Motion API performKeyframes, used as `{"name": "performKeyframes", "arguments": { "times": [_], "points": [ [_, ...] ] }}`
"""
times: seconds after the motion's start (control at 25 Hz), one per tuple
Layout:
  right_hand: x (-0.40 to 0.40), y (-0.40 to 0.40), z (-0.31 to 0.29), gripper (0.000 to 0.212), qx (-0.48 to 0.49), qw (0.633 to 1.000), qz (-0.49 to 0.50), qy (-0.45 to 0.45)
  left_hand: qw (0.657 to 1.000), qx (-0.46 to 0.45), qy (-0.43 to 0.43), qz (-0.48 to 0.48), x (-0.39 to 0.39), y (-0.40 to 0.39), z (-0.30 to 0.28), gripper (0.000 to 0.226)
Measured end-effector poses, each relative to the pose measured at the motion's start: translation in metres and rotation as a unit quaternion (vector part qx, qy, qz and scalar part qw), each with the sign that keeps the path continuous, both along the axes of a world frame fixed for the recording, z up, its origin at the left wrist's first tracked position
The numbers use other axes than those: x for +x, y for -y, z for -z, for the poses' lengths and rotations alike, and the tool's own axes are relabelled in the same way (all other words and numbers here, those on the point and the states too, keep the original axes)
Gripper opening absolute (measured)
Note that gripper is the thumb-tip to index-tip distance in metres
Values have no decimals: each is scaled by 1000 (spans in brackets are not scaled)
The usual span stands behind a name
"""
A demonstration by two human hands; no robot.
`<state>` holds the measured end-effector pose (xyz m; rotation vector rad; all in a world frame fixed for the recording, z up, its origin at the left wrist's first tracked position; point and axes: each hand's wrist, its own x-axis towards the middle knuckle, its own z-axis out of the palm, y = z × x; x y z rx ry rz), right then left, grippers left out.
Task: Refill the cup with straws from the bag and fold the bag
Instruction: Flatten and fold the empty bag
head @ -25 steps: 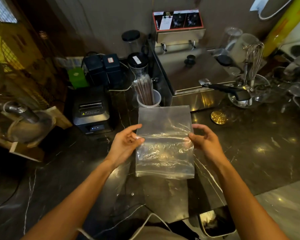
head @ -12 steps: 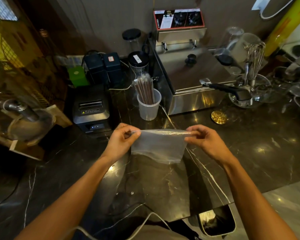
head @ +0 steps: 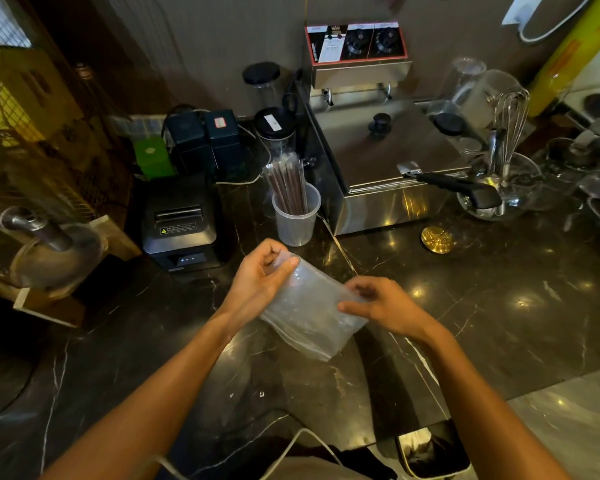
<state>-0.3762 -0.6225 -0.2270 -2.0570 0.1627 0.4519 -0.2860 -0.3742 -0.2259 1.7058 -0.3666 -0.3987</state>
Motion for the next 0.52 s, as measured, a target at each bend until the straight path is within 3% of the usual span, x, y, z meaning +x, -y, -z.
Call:
{"name": "performKeyframes", "arguments": {
  "times": [0.12,0.24,0.36,0.44,0.52],
  "points": [
    [-1,-6,7,11,63,998,14,-23,1000,-9,-26,2,0,3,-1,15],
    [-6,2,11,20,129,988,80,-28,997,11,-46,-57,6,-6,0,41],
    [-14,10,14,29,249,948,195,-28,981,0,-160,-112,6,-17,7,65],
    [-15,9,17,32,320,914,247,-27,965,-26,-258,-45,-4,-14,15,56],
    [-15,1,19,38,341,902,264,-29,954,-60,-290,41,-15,-8,23,50]
  ]
}}
